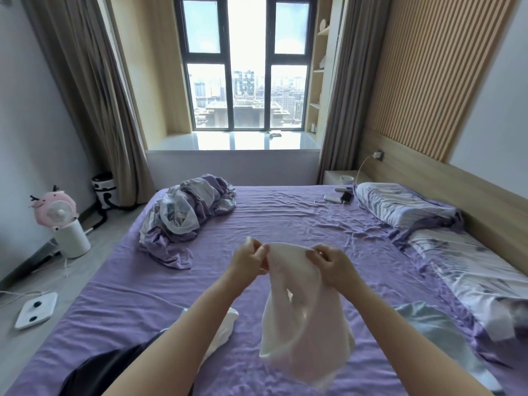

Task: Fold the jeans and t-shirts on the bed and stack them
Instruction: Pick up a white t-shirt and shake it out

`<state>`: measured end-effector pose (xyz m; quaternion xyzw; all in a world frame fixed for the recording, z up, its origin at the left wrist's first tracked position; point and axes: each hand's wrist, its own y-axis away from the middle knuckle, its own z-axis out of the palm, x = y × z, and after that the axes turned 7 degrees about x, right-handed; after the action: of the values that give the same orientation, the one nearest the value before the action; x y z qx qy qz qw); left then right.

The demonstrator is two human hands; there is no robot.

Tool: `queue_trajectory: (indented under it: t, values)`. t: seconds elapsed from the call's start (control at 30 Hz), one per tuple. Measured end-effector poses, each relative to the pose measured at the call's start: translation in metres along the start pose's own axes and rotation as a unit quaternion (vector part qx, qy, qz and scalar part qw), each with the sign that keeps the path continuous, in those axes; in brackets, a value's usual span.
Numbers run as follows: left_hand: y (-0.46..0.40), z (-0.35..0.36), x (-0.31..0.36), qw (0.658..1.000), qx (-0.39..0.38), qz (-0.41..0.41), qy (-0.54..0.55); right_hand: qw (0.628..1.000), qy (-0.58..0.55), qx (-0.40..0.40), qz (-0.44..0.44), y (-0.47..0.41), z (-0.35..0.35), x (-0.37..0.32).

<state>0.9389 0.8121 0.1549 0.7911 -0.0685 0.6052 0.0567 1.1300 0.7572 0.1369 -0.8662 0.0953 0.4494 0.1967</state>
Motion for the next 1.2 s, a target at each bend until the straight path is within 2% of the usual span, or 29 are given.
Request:
queue_trajectory:
  t: [0.07, 0.13, 0.2, 0.27, 0.33, 0.5, 0.63, 0.8, 0.97, 1.07, 1.2]
  values:
    - [-0.004, 0.006, 0.012, 1.0, -0.006, -0.001, -0.014, 0.996, 0.083, -0.006, -0.007, 0.004, -0.009, 0.015]
    - [-0.005, 0.015, 0.022, 0.997, -0.017, 0.035, -0.067, 0.993, 0.109, 0.05, 0.002, 0.01, -0.012, 0.022]
    - [-0.005, 0.027, 0.031, 0.991, -0.02, 0.069, -0.112, 0.985, 0.099, 0.139, -0.008, 0.019, -0.007, 0.02]
    - [-0.004, 0.038, 0.037, 0.988, -0.019, 0.084, -0.128, 0.979, 0.047, 0.187, -0.063, 0.033, 0.004, 0.014]
    - [-0.005, 0.044, 0.04, 0.988, -0.013, 0.088, -0.124, 0.982, 0.003, 0.15, -0.112, 0.052, 0.022, 0.011]
    - [-0.015, 0.033, 0.036, 0.984, 0.017, 0.115, -0.134, 0.997, 0.022, 0.06, -0.034, 0.064, 0.047, 0.018]
    - [-0.022, -0.003, 0.018, 0.967, 0.098, 0.139, -0.191, 0.997, -0.007, -0.002, -0.071, 0.047, 0.038, 0.002]
    - [-0.013, -0.032, -0.009, 0.958, 0.139, 0.131, -0.215, 0.996, 0.006, 0.031, -0.08, 0.02, 0.035, -0.024]
    - [0.007, -0.018, -0.013, 0.959, 0.092, 0.191, -0.187, 0.989, 0.089, 0.05, -0.111, 0.001, 0.029, -0.046]
    - [0.015, -0.006, -0.015, 0.959, 0.062, 0.21, -0.182, 0.984, 0.118, -0.018, -0.135, -0.014, 0.014, -0.06]
    - [0.011, 0.0, -0.007, 0.973, 0.008, 0.181, -0.142, 0.995, 0.038, -0.044, -0.085, -0.025, -0.004, -0.066]
